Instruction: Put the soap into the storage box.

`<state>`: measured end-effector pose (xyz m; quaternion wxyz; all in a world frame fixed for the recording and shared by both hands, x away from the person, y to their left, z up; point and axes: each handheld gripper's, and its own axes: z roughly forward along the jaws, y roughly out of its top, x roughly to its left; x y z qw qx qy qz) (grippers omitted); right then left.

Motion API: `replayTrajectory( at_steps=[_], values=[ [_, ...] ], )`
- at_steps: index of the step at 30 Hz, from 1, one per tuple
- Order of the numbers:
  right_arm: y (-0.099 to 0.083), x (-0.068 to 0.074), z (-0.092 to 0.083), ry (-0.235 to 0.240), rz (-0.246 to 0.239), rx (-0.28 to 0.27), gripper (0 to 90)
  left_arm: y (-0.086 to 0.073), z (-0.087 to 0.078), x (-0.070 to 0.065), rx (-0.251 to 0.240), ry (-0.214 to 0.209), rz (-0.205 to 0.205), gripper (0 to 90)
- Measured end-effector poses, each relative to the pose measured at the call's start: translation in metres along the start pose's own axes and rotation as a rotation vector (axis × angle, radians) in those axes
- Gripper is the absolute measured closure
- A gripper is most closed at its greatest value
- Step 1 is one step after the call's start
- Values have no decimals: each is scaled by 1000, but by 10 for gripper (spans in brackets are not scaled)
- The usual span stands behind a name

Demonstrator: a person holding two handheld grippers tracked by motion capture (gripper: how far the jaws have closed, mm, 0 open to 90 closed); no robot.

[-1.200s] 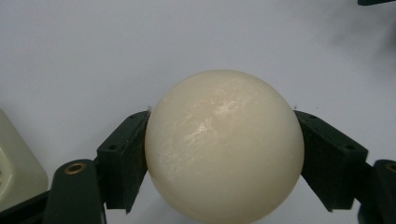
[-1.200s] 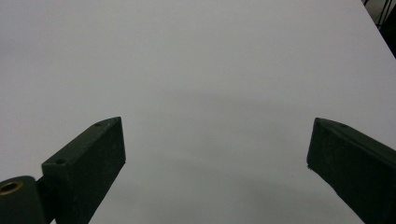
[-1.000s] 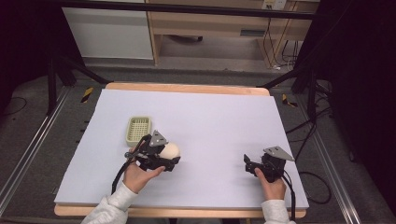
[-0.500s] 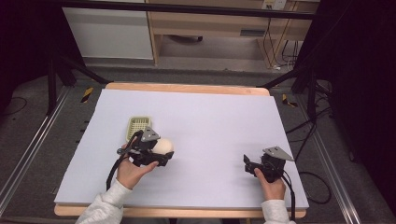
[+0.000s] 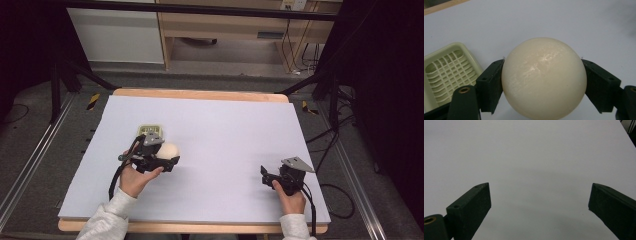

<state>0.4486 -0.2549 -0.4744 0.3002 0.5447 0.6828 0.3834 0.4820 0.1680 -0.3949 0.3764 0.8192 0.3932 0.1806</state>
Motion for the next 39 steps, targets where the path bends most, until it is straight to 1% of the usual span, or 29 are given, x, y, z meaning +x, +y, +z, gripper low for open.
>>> replayTrajectory(
  at_steps=[7,9,14,18,19,20,23,32,33,34,39],
  values=[
    [0,0,0,5,-1,-5,47,2,-1,11,-5,20,-22,237],
    [0,1,0,3,-2,-4,47,1,-1,12,-3,22,-22,237],
    [-1,2,1,2,-2,-3,47,1,-1,19,-1,31,-37,238],
    [-1,2,1,3,-4,-5,47,2,0,23,3,40,-40,237],
    [-1,2,1,2,-3,-5,47,2,0,26,2,48,-50,237],
    [-1,2,1,2,-3,-5,47,2,0,26,2,48,-50,237],
    [-1,1,1,3,3,-6,47,2,0,32,3,58,-62,237],
    [-2,3,3,6,-3,-6,47,5,1,43,8,78,-77,237],
    [-2,3,3,7,-3,-4,47,5,1,45,13,80,-73,237],
    [-2,4,3,6,-4,-6,47,5,2,45,9,81,-80,237],
    [-3,4,4,7,-2,-6,47,7,2,51,11,91,-88,238]
  ],
)
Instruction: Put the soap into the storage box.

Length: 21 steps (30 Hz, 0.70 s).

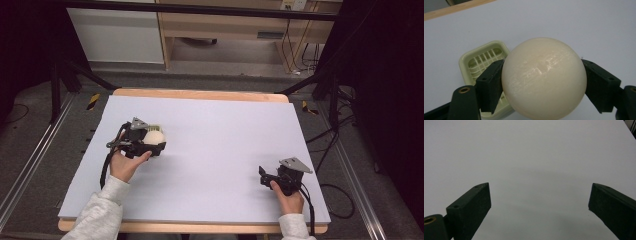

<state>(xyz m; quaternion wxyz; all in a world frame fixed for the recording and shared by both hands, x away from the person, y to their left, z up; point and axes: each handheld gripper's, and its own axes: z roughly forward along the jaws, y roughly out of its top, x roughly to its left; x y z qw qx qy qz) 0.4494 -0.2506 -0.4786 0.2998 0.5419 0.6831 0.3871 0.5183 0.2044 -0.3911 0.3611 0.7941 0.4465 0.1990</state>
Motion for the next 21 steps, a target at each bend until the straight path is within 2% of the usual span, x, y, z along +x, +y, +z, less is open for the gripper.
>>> replayTrajectory(
  at_steps=[6,11,13,21],
  values=[
    [0,0,1,0,-4,2,47,2,2,8,12,23,-5,237],
    [0,0,1,-1,-3,3,47,2,6,13,23,31,-12,237],
    [0,1,1,0,-5,2,47,3,9,15,17,28,-27,237],
    [0,0,1,-1,-8,2,47,3,19,19,29,35,-33,237]
  ],
)
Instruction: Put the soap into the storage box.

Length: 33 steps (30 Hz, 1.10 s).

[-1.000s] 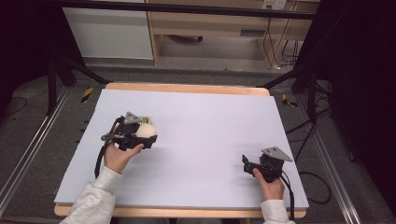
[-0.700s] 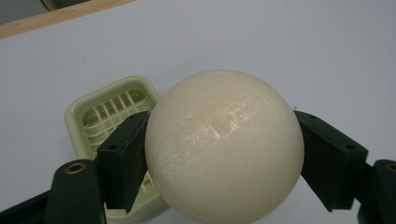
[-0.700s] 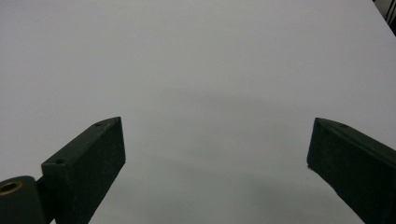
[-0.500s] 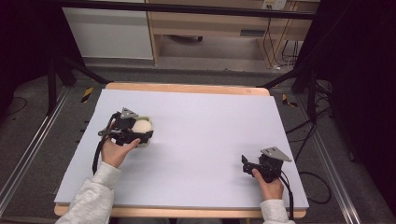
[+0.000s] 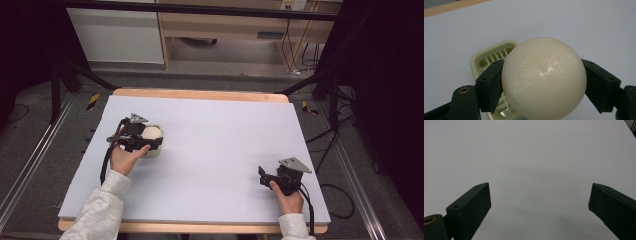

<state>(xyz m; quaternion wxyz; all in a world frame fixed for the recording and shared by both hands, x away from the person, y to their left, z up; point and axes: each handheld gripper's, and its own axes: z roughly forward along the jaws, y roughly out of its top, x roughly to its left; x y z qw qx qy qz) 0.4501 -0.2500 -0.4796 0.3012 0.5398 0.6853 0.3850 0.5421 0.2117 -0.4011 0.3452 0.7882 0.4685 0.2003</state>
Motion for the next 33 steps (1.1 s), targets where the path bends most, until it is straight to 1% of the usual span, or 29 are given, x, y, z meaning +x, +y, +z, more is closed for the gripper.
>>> replayTrajectory(
  at_steps=[4,6,11,16,17,19,22,24,28,29,33],
  values=[
    [0,0,0,-1,2,-1,46,0,3,1,4,3,0,238],
    [0,0,0,0,1,-2,47,0,5,3,12,8,6,237],
    [0,0,0,0,0,0,47,0,10,8,14,14,-9,237],
    [0,0,0,-1,0,-1,47,0,13,12,15,23,-15,238],
    [0,0,0,0,-1,-1,46,0,16,15,21,32,-18,237],
    [0,0,0,-1,0,0,46,0,18,17,27,35,-21,237],
    [0,0,0,-1,0,0,46,-1,20,19,32,39,-22,238],
    [0,0,0,-3,-1,2,46,-1,23,21,40,43,-16,237],
    [0,0,0,-1,-3,1,46,-1,26,22,39,45,-24,237],
    [0,0,0,-1,-2,1,47,-2,27,23,47,49,-20,238],
    [0,0,0,-1,-3,0,47,-2,30,26,59,58,-24,237]
  ],
)
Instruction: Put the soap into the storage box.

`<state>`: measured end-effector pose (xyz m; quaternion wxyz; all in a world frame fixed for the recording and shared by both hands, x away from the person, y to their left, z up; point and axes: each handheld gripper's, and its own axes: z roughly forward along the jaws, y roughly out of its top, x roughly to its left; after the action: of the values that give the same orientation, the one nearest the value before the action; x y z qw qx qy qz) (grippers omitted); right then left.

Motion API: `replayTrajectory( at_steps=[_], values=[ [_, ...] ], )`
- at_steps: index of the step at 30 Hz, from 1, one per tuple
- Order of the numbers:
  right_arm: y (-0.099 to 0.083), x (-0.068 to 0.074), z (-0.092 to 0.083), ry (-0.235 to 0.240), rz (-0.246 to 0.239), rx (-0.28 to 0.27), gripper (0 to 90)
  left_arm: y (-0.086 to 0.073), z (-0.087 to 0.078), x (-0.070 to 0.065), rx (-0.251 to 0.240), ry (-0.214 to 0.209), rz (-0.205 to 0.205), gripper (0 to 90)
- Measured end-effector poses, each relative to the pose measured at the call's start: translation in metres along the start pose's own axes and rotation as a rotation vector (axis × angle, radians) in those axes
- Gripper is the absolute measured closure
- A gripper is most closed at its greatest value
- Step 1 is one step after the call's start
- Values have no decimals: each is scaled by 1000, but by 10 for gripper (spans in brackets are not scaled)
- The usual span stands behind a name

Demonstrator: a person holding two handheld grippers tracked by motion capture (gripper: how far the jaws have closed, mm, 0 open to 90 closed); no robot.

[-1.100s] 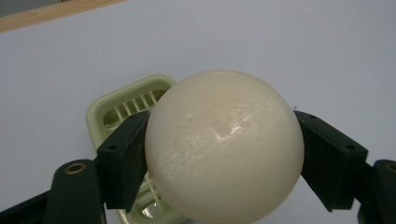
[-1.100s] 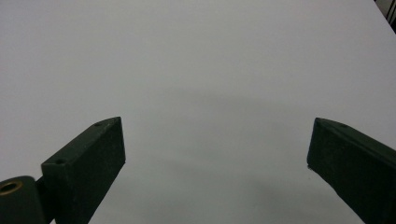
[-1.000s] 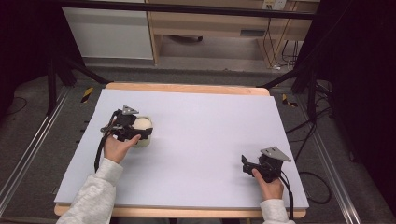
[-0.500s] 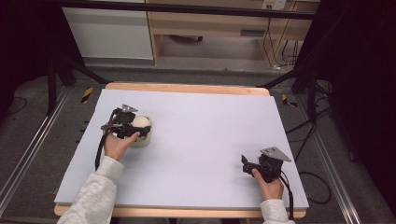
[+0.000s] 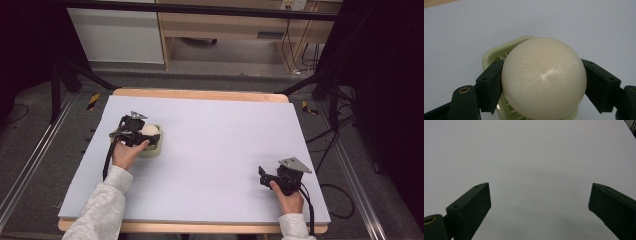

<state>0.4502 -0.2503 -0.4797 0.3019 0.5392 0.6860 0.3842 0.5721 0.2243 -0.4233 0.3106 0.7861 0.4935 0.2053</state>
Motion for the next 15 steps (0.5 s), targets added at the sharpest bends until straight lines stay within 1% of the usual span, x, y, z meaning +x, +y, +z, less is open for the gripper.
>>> replayTrajectory(
  at_steps=[15],
  values=[
    [0,0,0,-2,2,0,47,-2,7,2,25,14,0,237]
  ],
)
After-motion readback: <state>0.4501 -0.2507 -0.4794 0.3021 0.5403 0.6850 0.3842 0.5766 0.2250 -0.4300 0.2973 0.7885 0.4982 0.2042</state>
